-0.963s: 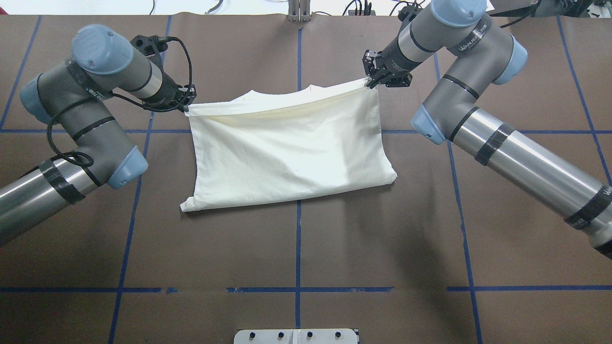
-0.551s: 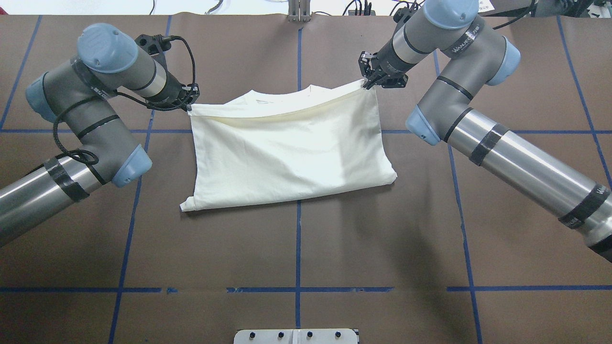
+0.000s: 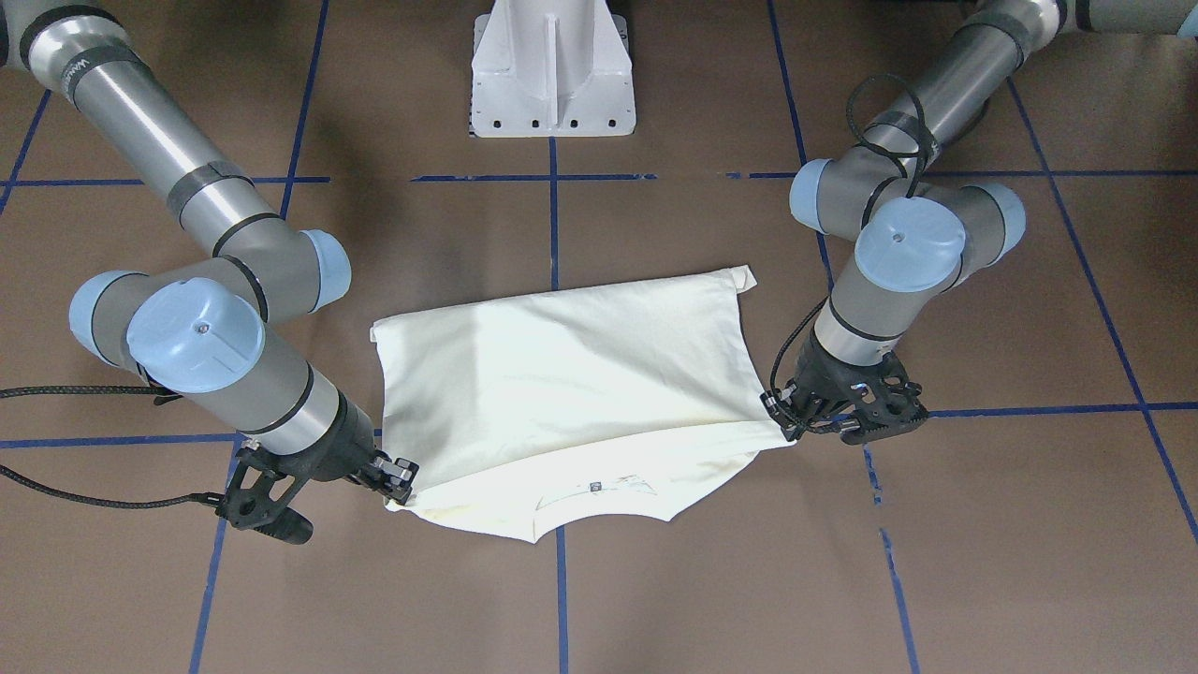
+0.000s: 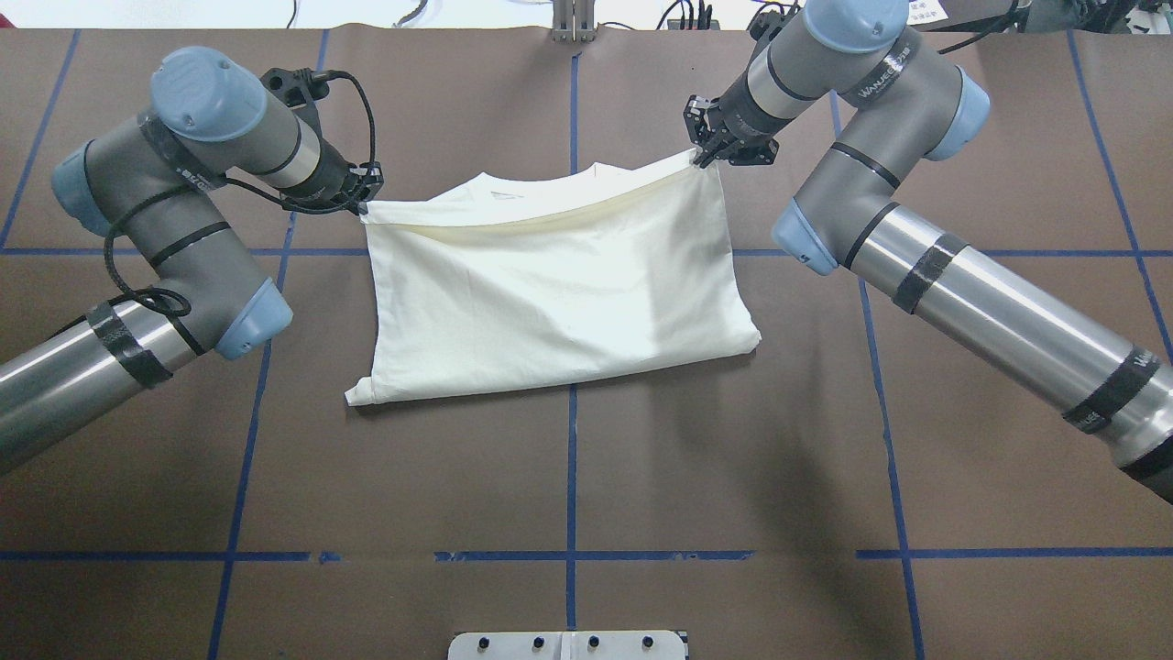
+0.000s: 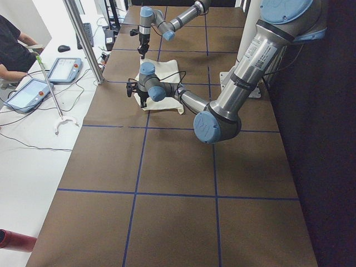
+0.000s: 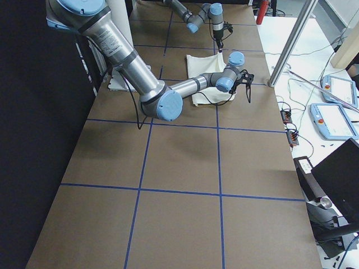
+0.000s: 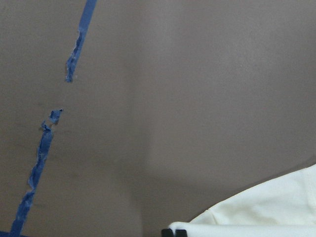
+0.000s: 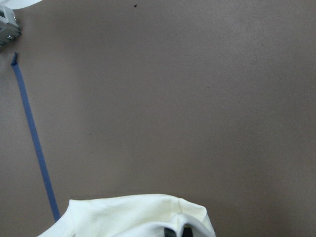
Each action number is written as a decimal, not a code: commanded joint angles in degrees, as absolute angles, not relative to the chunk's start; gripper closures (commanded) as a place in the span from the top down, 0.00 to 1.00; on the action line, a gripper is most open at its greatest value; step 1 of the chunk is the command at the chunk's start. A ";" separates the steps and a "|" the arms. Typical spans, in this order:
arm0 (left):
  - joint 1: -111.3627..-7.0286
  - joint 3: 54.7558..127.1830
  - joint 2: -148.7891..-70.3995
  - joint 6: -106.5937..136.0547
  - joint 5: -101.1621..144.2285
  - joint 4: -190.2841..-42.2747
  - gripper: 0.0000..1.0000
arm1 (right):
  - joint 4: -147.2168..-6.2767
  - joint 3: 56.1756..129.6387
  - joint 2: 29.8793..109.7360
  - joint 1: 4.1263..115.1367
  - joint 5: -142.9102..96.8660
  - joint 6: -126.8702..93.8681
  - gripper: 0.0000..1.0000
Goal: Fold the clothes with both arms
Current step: 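Hold the folded hem at the collar edge with both grippers, then open both grippers and lift them off the collar edge, then grasp the folded shirt's side edge with the right gripper and drag it toward the robot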
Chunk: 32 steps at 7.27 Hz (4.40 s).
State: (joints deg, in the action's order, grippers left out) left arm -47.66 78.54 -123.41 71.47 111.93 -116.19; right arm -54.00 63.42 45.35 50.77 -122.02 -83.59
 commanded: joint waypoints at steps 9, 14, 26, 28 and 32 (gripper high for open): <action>-47.64 78.31 -124.10 71.10 111.88 -116.19 0.42 | -53.88 63.19 45.17 50.71 -120.94 -83.58 0.38; -47.81 82.51 -124.19 70.93 112.06 -113.83 1.00 | -54.14 77.19 55.67 47.75 -122.52 -81.56 1.00; -47.72 87.71 -124.10 71.28 112.24 -109.69 1.00 | -54.40 92.97 70.21 37.88 -118.46 -81.30 0.00; -47.72 87.71 -124.10 71.37 112.15 -109.69 1.00 | -54.49 103.13 80.27 36.14 -119.00 -81.65 0.00; -47.64 88.06 -124.45 71.63 112.15 -109.86 1.00 | -54.32 119.87 96.06 17.64 -117.96 -92.15 0.00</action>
State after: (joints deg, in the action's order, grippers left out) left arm -47.66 87.81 -124.34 71.58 112.15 -109.87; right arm -54.42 116.43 93.71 24.67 -118.51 -87.03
